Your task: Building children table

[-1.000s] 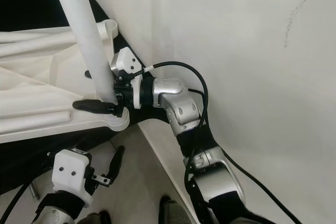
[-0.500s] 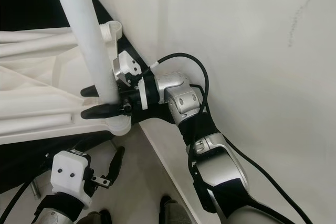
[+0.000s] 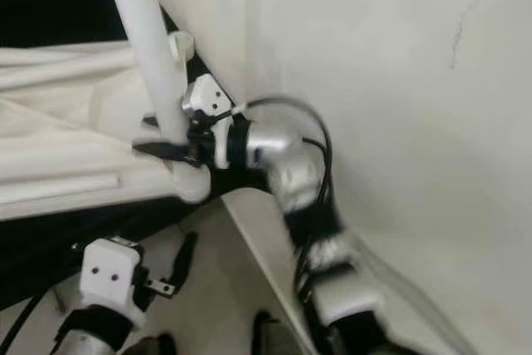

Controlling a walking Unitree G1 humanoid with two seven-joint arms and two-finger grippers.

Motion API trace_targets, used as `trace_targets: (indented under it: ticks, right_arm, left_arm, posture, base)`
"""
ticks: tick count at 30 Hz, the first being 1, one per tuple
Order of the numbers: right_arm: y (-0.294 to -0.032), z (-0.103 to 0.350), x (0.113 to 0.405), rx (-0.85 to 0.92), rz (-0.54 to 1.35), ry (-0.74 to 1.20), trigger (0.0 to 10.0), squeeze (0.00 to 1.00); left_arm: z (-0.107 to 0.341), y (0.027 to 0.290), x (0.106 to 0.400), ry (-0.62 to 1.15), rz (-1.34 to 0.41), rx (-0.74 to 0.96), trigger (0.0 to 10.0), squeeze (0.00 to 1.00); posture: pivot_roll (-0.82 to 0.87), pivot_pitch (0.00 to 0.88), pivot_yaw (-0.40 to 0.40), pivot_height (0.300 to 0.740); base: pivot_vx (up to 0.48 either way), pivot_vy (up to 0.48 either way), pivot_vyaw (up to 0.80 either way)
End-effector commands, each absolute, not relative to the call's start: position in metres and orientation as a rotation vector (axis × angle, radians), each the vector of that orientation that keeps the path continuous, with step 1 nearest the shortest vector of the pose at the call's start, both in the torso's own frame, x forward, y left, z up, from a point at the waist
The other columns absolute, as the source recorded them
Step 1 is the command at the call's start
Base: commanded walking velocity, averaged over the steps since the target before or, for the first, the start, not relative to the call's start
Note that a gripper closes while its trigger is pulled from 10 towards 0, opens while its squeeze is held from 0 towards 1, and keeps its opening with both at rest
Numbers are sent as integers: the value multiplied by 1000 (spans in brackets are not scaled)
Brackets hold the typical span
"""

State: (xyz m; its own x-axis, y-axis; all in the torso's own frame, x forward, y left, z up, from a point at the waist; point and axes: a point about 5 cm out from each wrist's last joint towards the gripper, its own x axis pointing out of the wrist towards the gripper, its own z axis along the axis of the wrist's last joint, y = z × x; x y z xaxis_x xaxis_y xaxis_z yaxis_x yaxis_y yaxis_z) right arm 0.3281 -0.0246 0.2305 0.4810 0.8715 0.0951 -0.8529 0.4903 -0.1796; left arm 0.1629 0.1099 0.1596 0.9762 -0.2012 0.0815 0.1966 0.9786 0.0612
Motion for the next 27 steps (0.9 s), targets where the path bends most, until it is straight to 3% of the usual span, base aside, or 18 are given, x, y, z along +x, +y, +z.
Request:
trace_targets:
  ticks: [1,2,4,7,11,12,14,15,17,18,21,22,23,24,25,27]
  right_arm:
    - [-29,200,329,-133,908,-24,0,0]
    - [-17,189,314,-111,784,0,0,0]
    - [-6,190,305,-97,744,-14,0,0]
    - [15,195,307,-80,804,-36,0,0]
    - [22,198,310,-78,839,-46,0,0]
    - [27,202,312,-75,880,-69,10000,0]
    - [30,205,313,-73,914,-86,10000,0]
    - [31,212,314,-57,989,-115,10000,718]
    - [31,212,314,-57,989,-115,10000,718]
    - [31,219,313,-34,1099,-142,10000,1000]
    - [27,228,314,-27,1211,-181,10000,1000]
    - [17,238,313,-46,1329,-205,10000,973]
    - [7,244,313,-75,1424,-214,10000,655]
    - [7,244,313,-75,1424,-214,10000,655]
    - [-4,245,315,-141,1520,-199,10000,0]
    - [-11,246,317,-184,1576,-181,10000,0]
  left_arm:
    - [156,111,161,-59,-202,52,10000,0]
    - [155,111,163,-59,-204,54,10000,0]
    - [154,112,164,-60,-204,55,10000,0]
    - [152,112,167,-60,-201,55,10000,0]
    - [152,112,168,-64,-197,55,10000,0]
    - [152,111,169,-67,-191,55,10000,0]
    - [152,111,169,-69,-187,56,10000,0]
    - [152,111,168,-69,-186,55,10000,0]
    - [152,111,168,-69,-186,55,10000,0]
    - [152,110,168,-69,-187,55,10000,0]
    - [153,110,168,-69,-190,53,10000,0]
    - [153,109,167,-69,-194,52,10000,0]
    - [154,108,167,-68,-196,51,10000,0]
    - [154,108,167,-68,-196,51,10000,0]
    - [154,108,166,-69,-199,50,10000,0]
    - [154,108,166,-68,-201,48,10000,0]
  posture:
    - [-25,292,-48,740]
    - [-30,281,-42,740]
    - [-28,264,-43,740]
    - [-30,248,-52,740]
    - [-28,246,-55,740]
    - [-30,242,-57,740]
    - [-30,242,-58,740]
    - [-20,244,-56,740]
    - [-20,244,-56,740]
    - [-17,246,-55,740]
    - [-8,247,-54,740]
    - [-4,254,-54,740]
    - [-2,258,-55,740]
    - [-2,258,-55,740]
    - [5,265,-58,740]
    - [7,267,-58,740]
  base:
    - [0,0,0]
    - [0,0,0]
    - [0,0,0]
    - [0,0,0]
    - [0,0,0]
    - [0,0,0]
    - [0,0,0]
    - [0,0,0]
    - [0,0,0]
    - [0,0,0]
    - [0,0,0]
    - [0,0,0]
    - [0,0,0]
    - [0,0,0]
    - [0,0,0]
    - [0,0,0]
